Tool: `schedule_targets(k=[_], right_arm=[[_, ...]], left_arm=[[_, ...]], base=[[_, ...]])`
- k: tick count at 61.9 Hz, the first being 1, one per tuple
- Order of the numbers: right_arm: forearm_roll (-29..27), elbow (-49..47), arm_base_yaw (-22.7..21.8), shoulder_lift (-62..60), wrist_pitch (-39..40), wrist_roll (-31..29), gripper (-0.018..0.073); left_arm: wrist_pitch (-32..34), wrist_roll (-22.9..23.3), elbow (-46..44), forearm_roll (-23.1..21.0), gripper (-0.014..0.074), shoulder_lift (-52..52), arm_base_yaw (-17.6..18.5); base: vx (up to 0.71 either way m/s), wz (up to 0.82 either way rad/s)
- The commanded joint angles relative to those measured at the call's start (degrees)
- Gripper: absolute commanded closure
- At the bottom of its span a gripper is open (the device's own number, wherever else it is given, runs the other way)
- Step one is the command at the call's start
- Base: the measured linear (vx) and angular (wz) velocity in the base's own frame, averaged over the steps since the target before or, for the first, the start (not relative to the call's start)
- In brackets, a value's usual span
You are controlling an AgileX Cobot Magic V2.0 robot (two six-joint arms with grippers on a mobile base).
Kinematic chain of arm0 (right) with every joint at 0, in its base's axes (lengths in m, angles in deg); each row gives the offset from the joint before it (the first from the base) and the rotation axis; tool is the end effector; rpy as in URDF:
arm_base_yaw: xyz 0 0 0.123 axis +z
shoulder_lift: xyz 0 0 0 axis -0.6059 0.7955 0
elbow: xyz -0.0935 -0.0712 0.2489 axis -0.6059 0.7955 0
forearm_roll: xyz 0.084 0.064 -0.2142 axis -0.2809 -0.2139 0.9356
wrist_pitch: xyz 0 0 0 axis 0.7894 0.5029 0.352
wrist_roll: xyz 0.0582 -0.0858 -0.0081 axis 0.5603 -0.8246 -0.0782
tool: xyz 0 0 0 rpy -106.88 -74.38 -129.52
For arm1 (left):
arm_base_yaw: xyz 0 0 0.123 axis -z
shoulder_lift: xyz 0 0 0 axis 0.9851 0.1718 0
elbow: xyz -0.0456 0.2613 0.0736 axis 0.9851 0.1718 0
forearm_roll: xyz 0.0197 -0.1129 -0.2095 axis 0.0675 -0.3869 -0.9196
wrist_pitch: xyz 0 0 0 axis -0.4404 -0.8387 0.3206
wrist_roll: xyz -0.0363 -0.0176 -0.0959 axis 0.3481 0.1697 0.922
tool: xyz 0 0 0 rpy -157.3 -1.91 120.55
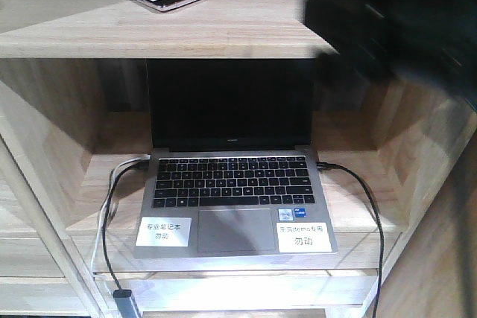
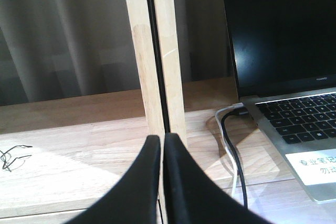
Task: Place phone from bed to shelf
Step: 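Withdraw the open right gripper away from the phone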
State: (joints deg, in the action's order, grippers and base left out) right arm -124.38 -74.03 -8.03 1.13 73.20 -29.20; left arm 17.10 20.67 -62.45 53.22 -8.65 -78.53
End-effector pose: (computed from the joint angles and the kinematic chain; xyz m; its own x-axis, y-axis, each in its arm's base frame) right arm 0.1889 0.1237 0.3993 -0.1425 -0.0173 -0.9896 -0.6050 0.7928 0.0733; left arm 0.0655 -0.0023 0.1858 -0.0961 0.1254 -0.9874 0.0441 0.9916 0.1216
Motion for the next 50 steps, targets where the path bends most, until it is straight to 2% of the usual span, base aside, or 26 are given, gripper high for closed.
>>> schedule_targets(k=[1, 29, 50], right_arm=[[-1.1, 4.6, -0.2, -7.2, 5.3, -0.3, 0.0566], [-2.6, 23.7, -0.2, -32.6, 5.2, 0.4, 0.0565], [-2.8, 26.9, -0.2, -38.9, 4.8, 0.3, 0.0564]], left_arm=[[4.3, 0.3, -1.3, -0.5, 0.0595, -0.2, 0.2], [4.3, 0.3, -1.3, -0.5, 0.0595, -0.2, 0.2], [4.3, 0.3, -1.3, -0.5, 0.0595, -0.2, 0.2]], base=[[0.0, 0.0], [0.0, 0.0], [0.0, 0.0]])
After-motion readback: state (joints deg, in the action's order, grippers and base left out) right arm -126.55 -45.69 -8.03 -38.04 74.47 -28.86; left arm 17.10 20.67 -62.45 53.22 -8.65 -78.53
